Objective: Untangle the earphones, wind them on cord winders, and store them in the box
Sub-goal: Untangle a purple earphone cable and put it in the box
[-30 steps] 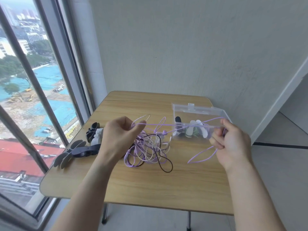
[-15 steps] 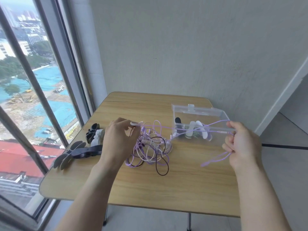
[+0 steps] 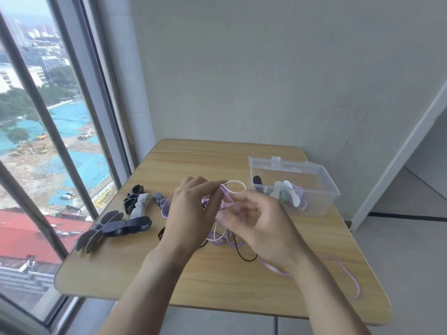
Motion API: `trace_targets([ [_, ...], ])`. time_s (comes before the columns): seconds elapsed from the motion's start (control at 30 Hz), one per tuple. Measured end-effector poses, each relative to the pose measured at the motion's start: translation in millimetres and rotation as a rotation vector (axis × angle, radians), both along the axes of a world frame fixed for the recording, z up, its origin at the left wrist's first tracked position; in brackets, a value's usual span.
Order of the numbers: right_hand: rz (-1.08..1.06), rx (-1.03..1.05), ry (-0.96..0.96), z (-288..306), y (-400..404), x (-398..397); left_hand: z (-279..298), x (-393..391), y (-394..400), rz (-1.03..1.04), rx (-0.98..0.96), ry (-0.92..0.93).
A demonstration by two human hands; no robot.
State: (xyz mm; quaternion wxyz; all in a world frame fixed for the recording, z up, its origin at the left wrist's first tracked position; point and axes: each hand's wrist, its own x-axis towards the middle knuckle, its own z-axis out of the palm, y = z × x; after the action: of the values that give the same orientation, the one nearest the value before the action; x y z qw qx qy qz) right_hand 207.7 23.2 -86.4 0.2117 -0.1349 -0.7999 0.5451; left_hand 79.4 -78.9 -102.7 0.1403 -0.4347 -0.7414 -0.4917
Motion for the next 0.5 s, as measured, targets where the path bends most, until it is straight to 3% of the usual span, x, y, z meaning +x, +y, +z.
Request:
trace_targets([
  [0.2, -0.074, -0.070, 0.122, 8, 3, 0, -5, -6, 0, -0.009, -0.068, 0.048],
  [0.37, -0.219, -0.097, 0.313, 19, 15, 11, -12, -10, 0, -0.012, -0.244, -0.072],
  [0.5, -0.315, -0.117, 0.394, 17, 17, 13, -10, -9, -1, -0.028, -0.228, -0.073],
])
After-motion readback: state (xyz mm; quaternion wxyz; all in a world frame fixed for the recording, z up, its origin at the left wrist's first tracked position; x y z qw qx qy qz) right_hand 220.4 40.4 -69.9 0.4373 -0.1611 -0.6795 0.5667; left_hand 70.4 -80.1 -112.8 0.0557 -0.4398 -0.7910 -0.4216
